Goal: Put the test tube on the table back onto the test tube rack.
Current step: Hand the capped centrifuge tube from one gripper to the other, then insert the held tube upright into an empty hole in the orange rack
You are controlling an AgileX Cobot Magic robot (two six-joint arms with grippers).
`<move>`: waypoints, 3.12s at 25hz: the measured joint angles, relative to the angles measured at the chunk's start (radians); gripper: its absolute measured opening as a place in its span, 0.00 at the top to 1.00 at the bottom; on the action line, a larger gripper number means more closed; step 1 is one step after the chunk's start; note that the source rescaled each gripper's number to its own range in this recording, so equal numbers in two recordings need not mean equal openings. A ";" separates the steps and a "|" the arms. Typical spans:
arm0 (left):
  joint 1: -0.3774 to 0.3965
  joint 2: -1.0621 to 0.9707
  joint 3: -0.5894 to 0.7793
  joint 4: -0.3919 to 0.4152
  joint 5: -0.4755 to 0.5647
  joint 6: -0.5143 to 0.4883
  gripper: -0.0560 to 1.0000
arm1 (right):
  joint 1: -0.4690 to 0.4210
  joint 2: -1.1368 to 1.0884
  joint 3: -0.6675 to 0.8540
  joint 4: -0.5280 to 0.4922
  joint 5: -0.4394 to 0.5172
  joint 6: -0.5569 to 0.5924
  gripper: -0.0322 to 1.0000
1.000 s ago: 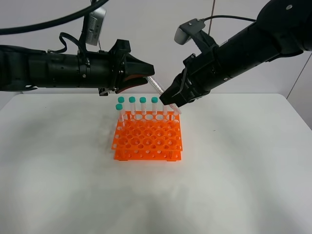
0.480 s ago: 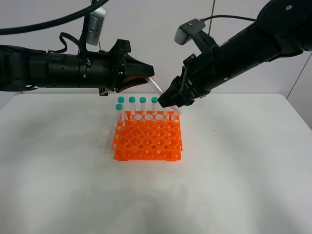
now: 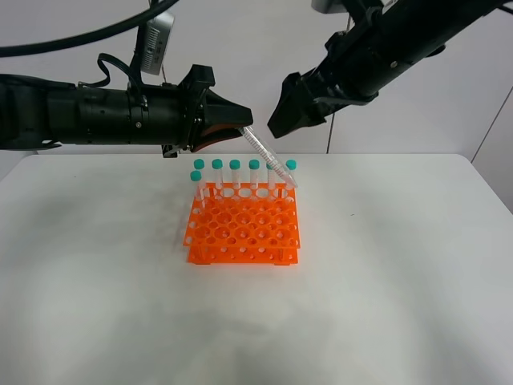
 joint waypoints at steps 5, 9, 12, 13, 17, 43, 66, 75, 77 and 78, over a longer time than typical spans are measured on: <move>0.000 0.000 0.000 0.000 0.000 0.000 0.95 | -0.045 0.000 -0.034 -0.216 0.085 0.274 0.00; 0.000 0.000 0.000 0.000 0.000 0.000 0.95 | -0.149 0.000 -0.034 -0.298 0.137 0.420 0.00; 0.000 0.000 0.000 0.000 0.000 0.000 0.95 | -0.250 0.000 -0.034 -0.314 0.190 0.446 0.00; 0.000 0.000 0.000 0.000 0.000 0.000 0.95 | -0.274 0.000 -0.034 -0.321 0.210 0.450 0.00; 0.000 0.000 0.000 0.000 0.000 0.000 0.95 | -0.343 -0.015 -0.024 -0.321 0.228 0.461 0.00; 0.000 0.000 0.000 0.001 0.048 0.000 0.95 | -0.349 -1.457 1.042 -0.266 0.045 0.442 0.00; 0.000 -0.162 -0.018 0.245 -0.114 -0.064 0.95 | -0.349 -1.603 1.042 -0.262 0.045 0.442 0.00; -0.016 -0.297 -0.018 0.800 -0.319 -0.294 0.95 | -0.349 -1.603 1.042 -0.262 0.045 0.442 0.00; -0.043 -0.323 -0.018 1.053 -0.343 -0.452 0.95 | -0.349 -1.603 1.042 -0.262 0.045 0.442 0.00; -0.066 -0.331 -0.018 1.185 -0.347 -0.548 0.95 | -0.349 -1.603 1.042 -0.261 0.045 0.442 0.00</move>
